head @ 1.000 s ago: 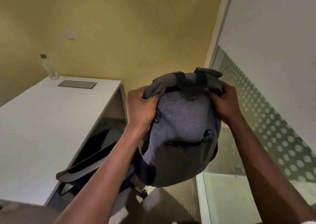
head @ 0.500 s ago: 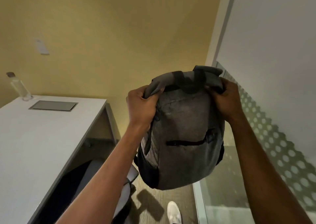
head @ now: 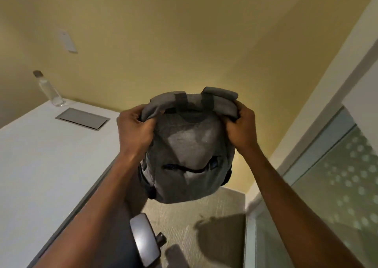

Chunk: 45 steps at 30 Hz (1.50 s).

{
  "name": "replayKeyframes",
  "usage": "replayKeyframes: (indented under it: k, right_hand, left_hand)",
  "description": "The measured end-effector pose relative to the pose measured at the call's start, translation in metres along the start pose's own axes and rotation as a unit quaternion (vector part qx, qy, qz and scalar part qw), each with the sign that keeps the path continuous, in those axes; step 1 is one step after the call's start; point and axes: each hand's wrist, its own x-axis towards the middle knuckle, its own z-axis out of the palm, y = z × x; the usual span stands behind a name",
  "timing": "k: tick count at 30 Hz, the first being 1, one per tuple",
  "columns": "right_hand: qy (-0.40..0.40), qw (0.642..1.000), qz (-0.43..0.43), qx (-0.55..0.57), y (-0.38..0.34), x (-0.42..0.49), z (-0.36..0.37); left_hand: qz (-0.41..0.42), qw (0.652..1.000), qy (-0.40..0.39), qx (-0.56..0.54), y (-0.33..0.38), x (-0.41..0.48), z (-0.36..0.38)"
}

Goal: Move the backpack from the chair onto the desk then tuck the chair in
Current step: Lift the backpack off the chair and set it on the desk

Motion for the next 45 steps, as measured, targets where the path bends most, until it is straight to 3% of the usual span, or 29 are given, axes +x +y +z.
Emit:
replayKeyframes:
  k: [11, 23, 32, 45]
  right_hand:
    - [-0.065, 0.996, -0.019, 0.066, 0.017, 0.135, 0.201]
    - [-0.147, 0.98, 0.045, 0.126, 0.047, 0.253, 0.46]
    - [-0.156, 0.973, 0.106, 0.132, 0.064, 0.28, 0.567]
    - [-0.164, 0.967, 0.177, 0.083, 0.079, 0.291, 0.629]
  left_hand:
    - [-0.003, 0.987, 0.142, 0.073, -0.105, 0.167, -0.039]
    - [-0.068, 0.959, 0.189, 0.201, -0.242, 0.361, -0.14]
    - [-0.126, 0.954, 0.155, 0.225, -0.312, 0.454, -0.179]
    - [-0.182, 0.951, 0.061, 0.244, -0.382, 0.53, -0.188]
